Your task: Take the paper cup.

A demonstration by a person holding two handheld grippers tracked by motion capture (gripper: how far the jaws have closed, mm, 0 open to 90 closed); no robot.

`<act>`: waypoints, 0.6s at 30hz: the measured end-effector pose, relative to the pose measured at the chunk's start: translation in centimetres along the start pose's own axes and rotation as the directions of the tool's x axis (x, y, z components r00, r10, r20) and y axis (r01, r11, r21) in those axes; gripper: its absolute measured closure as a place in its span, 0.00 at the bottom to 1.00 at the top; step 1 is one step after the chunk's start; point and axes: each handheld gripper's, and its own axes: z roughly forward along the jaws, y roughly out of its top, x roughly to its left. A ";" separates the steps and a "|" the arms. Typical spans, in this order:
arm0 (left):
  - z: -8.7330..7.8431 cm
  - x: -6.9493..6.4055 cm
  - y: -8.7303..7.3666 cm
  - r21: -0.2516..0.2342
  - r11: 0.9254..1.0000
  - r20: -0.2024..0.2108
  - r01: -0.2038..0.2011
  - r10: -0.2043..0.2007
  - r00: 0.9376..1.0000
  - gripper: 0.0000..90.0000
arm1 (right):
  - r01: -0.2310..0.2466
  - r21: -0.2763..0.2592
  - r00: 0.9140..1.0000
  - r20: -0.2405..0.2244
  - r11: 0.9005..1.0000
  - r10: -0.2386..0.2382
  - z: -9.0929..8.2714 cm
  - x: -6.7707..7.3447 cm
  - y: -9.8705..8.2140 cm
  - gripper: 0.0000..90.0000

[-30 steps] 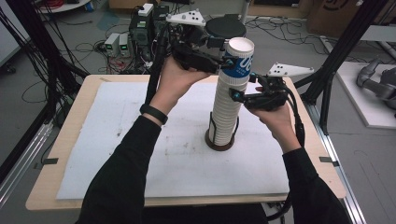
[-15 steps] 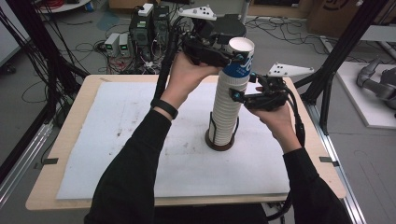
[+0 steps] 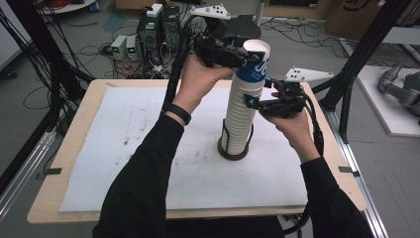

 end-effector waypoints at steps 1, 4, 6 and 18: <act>0.0 -0.1 0.1 -0.010 1.000 0.001 -0.003 0.003 1.000 0.33 | -0.003 0.000 1.000 0.000 1.000 0.003 0.0 0.0 0.0 0.16; -0.2 -0.3 0.7 -0.029 0.999 0.004 -0.013 0.013 1.000 0.33 | -0.003 0.000 1.000 0.001 1.000 0.003 0.0 0.0 0.0 0.16; -0.4 -0.4 1.1 -0.045 0.999 0.003 -0.020 0.020 1.000 0.33 | -0.003 0.001 1.000 0.002 1.000 0.003 0.0 0.1 0.0 0.16; -1.7 -1.3 3.7 -0.113 0.992 -0.004 -0.049 0.049 0.999 0.33 | 0.001 0.002 1.000 0.007 1.000 -0.001 0.0 0.1 0.0 0.16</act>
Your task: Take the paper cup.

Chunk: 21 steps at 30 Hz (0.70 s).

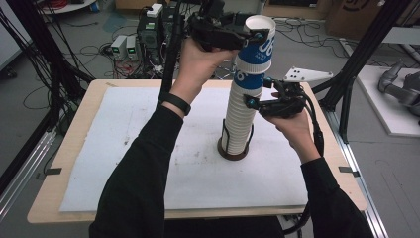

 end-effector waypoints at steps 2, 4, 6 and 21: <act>-0.3 -0.2 0.5 -0.006 1.000 -0.006 -0.011 0.011 1.000 0.33 | -0.001 0.001 1.000 0.000 1.000 0.001 0.0 0.0 0.0 0.16; -0.6 -0.3 0.9 -0.015 1.000 -0.007 -0.022 0.022 1.000 0.33 | -0.002 0.002 1.000 0.000 1.000 0.002 0.0 0.0 0.0 0.16; -1.0 -0.7 1.4 -0.027 0.999 -0.015 -0.037 0.037 0.999 0.33 | 0.003 0.002 1.000 0.000 1.000 -0.003 0.0 0.0 0.0 0.16; -4.3 -1.9 2.2 -0.043 0.996 -0.033 -0.075 0.074 0.997 0.33 | 0.010 0.013 1.000 0.005 1.000 -0.010 -0.1 0.1 0.0 0.17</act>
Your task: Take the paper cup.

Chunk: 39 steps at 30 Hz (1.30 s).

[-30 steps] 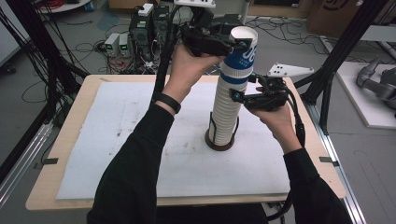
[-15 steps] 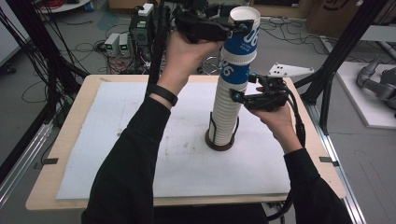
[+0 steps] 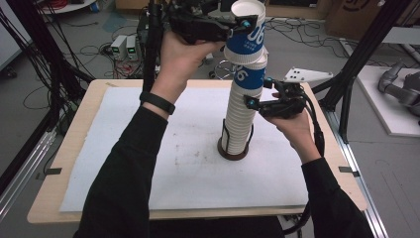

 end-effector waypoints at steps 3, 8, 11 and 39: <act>-1.1 -0.5 -0.2 0.007 1.000 -0.002 -0.012 0.012 1.000 0.33 | 0.000 0.002 1.000 0.002 1.000 0.000 0.0 0.1 0.0 0.17; -2.6 -1.3 -1.2 0.021 1.000 0.005 -0.014 0.014 1.000 0.33 | -0.002 0.003 1.000 0.007 1.000 0.002 0.0 0.1 0.0 0.17; -3.5 -1.9 -2.2 0.061 0.998 0.000 -0.022 0.023 1.000 0.33 | -0.004 0.005 1.000 0.008 1.000 0.003 0.0 0.2 0.0 0.17; -8.7 -3.9 -12.1 0.146 0.988 -0.024 0.043 -0.040 0.999 0.33 | 0.002 0.011 1.000 0.019 1.000 -0.002 0.1 0.3 -0.1 0.16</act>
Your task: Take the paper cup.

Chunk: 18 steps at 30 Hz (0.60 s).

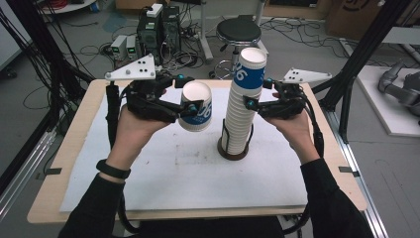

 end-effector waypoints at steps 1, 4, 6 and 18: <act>0.0 0.0 0.0 0.000 1.000 0.000 0.000 0.000 1.000 0.33 | 0.000 0.000 1.000 0.000 1.000 0.000 0.0 0.0 0.0 0.16; 0.2 -0.4 -0.8 0.011 1.000 -0.003 -0.009 0.009 1.000 0.33 | 0.004 -0.001 1.000 -0.003 1.000 -0.004 0.0 0.0 0.0 0.16; 0.3 -0.5 -1.3 0.020 1.000 0.004 -0.009 0.009 1.000 0.33 | 0.001 -0.002 1.000 -0.004 1.000 -0.001 -0.1 -0.1 0.0 0.16; 0.8 -0.3 -3.8 0.027 0.999 0.039 0.033 -0.034 0.999 0.32 | 0.010 -0.025 1.000 0.027 1.000 -0.009 -0.7 0.3 0.0 0.14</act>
